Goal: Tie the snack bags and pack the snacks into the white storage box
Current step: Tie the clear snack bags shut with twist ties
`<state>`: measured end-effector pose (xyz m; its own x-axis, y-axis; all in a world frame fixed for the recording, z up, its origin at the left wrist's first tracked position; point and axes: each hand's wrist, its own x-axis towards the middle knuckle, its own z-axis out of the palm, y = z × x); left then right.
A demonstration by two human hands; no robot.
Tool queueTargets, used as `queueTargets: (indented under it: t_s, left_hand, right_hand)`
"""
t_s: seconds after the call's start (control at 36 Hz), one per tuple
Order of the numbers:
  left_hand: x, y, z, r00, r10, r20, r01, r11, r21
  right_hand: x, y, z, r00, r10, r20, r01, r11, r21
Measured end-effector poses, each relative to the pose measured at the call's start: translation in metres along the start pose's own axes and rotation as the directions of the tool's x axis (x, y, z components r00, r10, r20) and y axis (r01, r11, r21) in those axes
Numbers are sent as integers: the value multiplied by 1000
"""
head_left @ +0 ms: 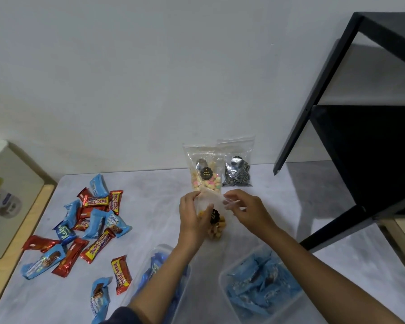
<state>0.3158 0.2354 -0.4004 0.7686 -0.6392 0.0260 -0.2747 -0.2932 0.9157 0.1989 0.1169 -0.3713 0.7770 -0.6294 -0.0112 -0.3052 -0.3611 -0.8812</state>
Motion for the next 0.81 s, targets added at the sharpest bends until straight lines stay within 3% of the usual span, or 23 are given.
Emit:
queueTargets:
  t_s: [0.19,0.39,0.61,0.81]
  left_hand:
    - [1,-20,22,975,-17,220,22,1000,-22]
    - [23,-15,56,976,67,206,-75,997,29]
    - [50,-7,81,974,63,216,-83,993,83]
    - [67,-6,93,968,104,226,-140,979,147]
  right_hand:
    - [13,24,-11,984,31,-173,-18,997,73]
    - [45,37,-22,879,136,-457,-49,979,197]
    - [91,44,-32,788,185,-587,-33,965,260]
    - [111,53,-41,767,177,-617,-40,972,230]
